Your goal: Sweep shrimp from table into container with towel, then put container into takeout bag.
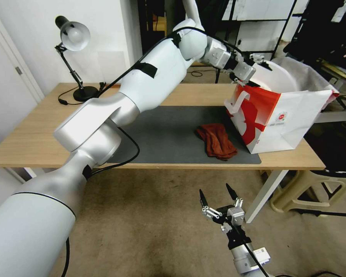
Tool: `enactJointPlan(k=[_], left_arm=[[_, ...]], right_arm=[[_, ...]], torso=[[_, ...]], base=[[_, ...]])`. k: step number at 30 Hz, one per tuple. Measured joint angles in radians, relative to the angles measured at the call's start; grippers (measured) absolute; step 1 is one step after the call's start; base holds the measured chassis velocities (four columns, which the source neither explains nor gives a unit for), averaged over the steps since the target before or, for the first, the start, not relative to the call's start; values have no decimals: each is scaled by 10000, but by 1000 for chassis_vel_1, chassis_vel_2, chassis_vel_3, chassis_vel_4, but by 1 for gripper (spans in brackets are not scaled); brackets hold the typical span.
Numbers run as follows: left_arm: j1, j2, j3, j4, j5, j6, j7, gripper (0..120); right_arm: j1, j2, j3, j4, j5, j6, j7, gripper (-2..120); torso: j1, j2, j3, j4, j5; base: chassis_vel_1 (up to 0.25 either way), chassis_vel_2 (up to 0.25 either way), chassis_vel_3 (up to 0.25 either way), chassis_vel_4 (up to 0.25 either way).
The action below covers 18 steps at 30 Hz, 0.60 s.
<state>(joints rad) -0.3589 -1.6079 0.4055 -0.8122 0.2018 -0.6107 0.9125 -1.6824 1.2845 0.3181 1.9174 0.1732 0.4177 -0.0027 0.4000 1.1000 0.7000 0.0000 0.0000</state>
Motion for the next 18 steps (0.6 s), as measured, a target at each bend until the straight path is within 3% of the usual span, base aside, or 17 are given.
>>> enactJointPlan(k=[2,3,4,5,6,8,10,11,12,13,14,15,16,18], left_arm=[[0,-1,120,-33,-245,83,-206,82],[0,-1,120,-33,-245,83,-206,82],[1,1,219,-48,-470,138,-401,88],[-1,4,553,-88,-1029,309,-980,94],[-1,4,553,-88,-1029,309,-980,94],[-33,-2,1542,-303,-2962,898,-2829,99],[4,1,2483,-779,-4994,1711,-5358,100],[4,1,2483,-779,-4994,1711,-5358,100],[104,126,3154,-1425,-6583,2414,-7578,100],[195,296,3493,-1964,-7622,2973,-8871,100],[335,468,3701,-2605,-8876,3575,-10365,100],[335,468,3701,-2605,-8876,3575,-10365,100],[517,595,3654,-3236,-9992,4184,-11845,100],[878,972,3216,-3974,-10811,4681,-12787,100]], right_arm=[[15,0,-16,0,8,-15,0,100],[15,0,-16,0,8,-15,0,100],[25,1,-32,-1,17,-24,1,100],[42,2,-34,-1,32,-36,5,100],[42,2,-34,-1,32,-36,5,100],[64,-1,-21,5,49,-51,18,100],[63,-6,21,85,63,-52,47,100],[63,-6,21,85,63,-52,47,100],[12,-2,44,178,67,-52,56,100],[-64,5,62,246,63,-49,57,100],[-135,23,74,316,54,-41,57,100],[-135,23,74,316,54,-41,57,100],[-155,53,79,373,50,-38,58,100],[-197,98,82,441,29,-36,60,100]], torso=[[0,0,0,-1,0],[0,0,0,-1,0],[-1,0,0,0,1],[0,0,0,3,0],[0,0,0,3,0],[0,0,0,-3,2],[0,0,0,-1,2],[0,0,0,-1,2],[0,0,0,-6,2],[0,0,0,-4,2],[-1,0,1,0,1],[-1,0,1,0,1],[-1,1,0,0,0],[0,0,-1,-6,1]], base=[[0,0,0,0],[0,0,0,0],[0,0,0,0],[0,0,0,0],[0,0,0,0],[0,0,0,0],[0,0,0,0],[0,0,0,0],[0,0,0,0],[0,0,0,0],[0,0,0,0],[0,0,0,0],[0,0,0,0],[0,0,0,0]])
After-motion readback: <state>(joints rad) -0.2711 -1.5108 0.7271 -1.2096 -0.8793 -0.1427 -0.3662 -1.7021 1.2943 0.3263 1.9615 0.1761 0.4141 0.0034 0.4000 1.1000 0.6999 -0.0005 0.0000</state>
